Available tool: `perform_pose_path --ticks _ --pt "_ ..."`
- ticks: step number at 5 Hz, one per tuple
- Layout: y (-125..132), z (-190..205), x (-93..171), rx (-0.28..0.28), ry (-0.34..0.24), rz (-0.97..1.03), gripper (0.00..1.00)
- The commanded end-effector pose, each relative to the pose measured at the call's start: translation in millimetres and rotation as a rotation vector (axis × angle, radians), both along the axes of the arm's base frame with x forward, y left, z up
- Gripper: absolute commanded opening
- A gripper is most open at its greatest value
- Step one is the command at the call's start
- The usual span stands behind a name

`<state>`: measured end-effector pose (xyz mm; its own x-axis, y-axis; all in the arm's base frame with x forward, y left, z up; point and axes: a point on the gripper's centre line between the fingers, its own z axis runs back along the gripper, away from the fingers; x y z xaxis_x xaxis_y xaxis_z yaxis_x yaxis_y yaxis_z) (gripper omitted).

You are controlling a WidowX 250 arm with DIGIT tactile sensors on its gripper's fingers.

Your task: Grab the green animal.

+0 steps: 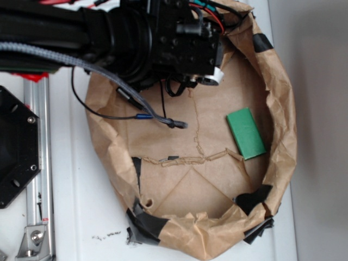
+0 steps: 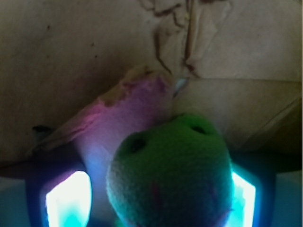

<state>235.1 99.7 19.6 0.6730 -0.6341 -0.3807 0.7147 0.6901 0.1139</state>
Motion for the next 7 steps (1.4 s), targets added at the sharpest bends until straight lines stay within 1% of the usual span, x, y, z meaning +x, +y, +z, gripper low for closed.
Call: perform_pose_path --ticks 1,2,3,4,5,6,7 --pt "-4 13 -3 0.089 -0.05 0.036 0.0" --pt "-39 58 4 0.097 -0.076 0.121 0.0" --pt "-79 106 16 0.02 -0.217 0.34 0.0" --pt "-90 125 23 -0.108 -0.241 0.562 0.0" --pt "-90 125 22 -0.165 -0.327 0.668 0.0" --pt "-88 123 24 -0.298 -0.521 0.693 0.0" --pt "-86 122 30 -0.324 -0.534 0.716 0.0"
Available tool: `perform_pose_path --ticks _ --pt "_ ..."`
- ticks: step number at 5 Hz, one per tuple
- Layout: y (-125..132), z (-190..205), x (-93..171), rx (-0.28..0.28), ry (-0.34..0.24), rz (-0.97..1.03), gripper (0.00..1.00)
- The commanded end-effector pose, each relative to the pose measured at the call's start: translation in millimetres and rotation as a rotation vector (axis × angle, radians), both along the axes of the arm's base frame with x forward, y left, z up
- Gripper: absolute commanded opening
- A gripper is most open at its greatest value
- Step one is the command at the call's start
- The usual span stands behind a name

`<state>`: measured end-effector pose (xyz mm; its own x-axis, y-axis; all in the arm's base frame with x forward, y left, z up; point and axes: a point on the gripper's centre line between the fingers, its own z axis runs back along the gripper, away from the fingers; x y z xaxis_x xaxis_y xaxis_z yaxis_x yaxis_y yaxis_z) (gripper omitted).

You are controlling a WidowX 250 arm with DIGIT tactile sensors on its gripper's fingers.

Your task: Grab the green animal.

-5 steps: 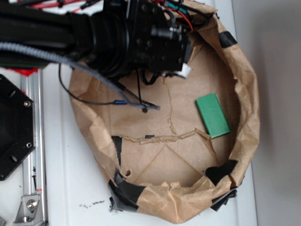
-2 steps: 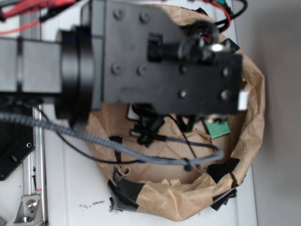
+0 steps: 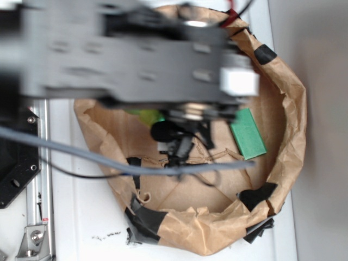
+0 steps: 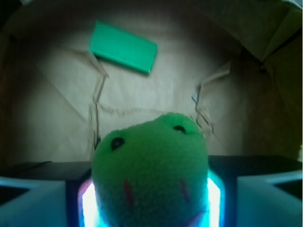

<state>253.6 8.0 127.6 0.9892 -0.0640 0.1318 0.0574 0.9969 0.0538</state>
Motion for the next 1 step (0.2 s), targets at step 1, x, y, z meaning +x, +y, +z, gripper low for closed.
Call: perform_pose_path --ticks 1 --pt "5.2 14.8 12.5 -0.027 -0.065 0.042 0.0"
